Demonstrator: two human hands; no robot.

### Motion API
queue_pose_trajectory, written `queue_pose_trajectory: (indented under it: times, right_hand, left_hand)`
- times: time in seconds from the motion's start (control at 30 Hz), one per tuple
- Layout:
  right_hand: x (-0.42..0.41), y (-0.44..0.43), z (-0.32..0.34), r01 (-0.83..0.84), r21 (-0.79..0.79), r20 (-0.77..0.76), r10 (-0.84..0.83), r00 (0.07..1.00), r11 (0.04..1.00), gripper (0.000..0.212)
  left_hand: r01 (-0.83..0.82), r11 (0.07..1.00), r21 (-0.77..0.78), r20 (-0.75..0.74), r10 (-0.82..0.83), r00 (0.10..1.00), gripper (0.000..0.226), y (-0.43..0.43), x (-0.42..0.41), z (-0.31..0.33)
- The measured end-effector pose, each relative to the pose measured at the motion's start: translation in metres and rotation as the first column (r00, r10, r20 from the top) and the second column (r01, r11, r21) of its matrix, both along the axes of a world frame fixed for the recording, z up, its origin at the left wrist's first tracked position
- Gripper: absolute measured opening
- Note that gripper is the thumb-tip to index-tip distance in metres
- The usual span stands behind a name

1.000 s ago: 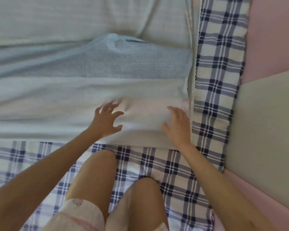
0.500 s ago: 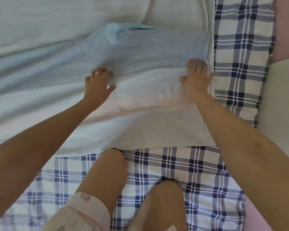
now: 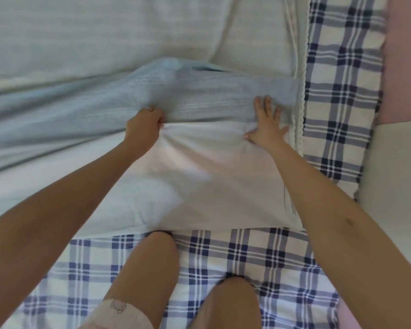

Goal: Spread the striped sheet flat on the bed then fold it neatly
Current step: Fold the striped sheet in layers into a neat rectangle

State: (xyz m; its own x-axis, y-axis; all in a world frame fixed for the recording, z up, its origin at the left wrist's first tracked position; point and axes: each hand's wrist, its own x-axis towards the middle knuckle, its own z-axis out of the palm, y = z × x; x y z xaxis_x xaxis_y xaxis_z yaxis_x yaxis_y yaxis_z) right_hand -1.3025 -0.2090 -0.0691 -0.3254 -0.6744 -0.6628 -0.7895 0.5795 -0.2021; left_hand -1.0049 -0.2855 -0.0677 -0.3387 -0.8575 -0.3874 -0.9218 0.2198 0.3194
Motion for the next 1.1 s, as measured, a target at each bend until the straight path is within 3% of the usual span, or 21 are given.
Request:
queue_pose_trajectory:
  times: [0.07,0.17,0.23,0.3,0.5,0.63,0.7,0.77,0.87,0.97,1.1]
  right_hand:
    - [0.001,0.016,-0.002,0.116,-0.254,-0.052,-0.133,0.990,0.960,0.102]
    - [0.001,0.053,0.005,0.373,-0.562,-0.112,-0.515,0.850,0.738,0.062]
    - [0.002,0.084,0.009,0.578,-0.610,0.018,-0.720,0.694,0.542,0.036]
    - [0.006,0.121,0.012,0.697,-0.559,0.127,-0.784,0.608,0.450,0.024]
    - [0.018,0.218,0.023,0.784,-0.348,0.180,-0.783,0.595,0.515,0.006]
    - [0.009,0.254,0.022,0.726,-0.364,0.165,-0.727,0.666,0.583,0.011]
    - [0.004,0.266,0.021,0.726,-0.333,0.198,-0.708,0.677,0.601,0.015]
    - [-0.001,0.271,0.021,0.747,-0.262,0.257,-0.702,0.665,0.611,0.022]
    - [-0.005,0.271,0.020,0.730,-0.184,0.265,-0.682,0.681,0.658,0.031]
    - [-0.011,0.268,0.021,0.763,-0.178,0.276,-0.713,0.645,0.621,0.034]
    - [-0.015,0.267,0.025,0.757,-0.126,0.300,-0.703,0.645,0.641,0.030]
  left_hand:
    - [-0.026,1.000,0.012,-0.037,0.027,0.999,0.019,0.002,-0.009,0.004]
    - [0.028,0.999,-0.020,-0.100,-0.030,0.995,0.029,0.001,-0.035,0.008]
    - [0.133,0.990,-0.051,-0.141,-0.139,0.980,0.033,0.001,-0.059,0.004]
    - [0.270,0.961,-0.065,-0.137,-0.276,0.951,0.036,0.006,-0.085,-0.002]
    - [0.549,0.832,-0.086,-0.060,-0.554,0.830,0.052,0.025,-0.180,-0.005]
    - [0.753,0.656,-0.051,0.006,-0.754,0.657,0.074,0.026,-0.241,0.001]
    - [0.822,0.569,-0.015,0.033,-0.821,0.569,0.074,0.025,-0.265,-0.001]
    - [0.833,0.553,0.010,0.026,-0.833,0.552,0.056,0.023,-0.281,0.002]
    - [0.854,0.509,-0.103,0.075,-0.853,0.517,0.035,0.017,-0.295,0.009]
    - [0.871,0.481,-0.103,0.139,-0.860,0.492,0.031,0.016,-0.304,0.014]
    - [0.824,0.561,-0.075,0.133,-0.813,0.566,0.032,0.007,-0.308,0.012]
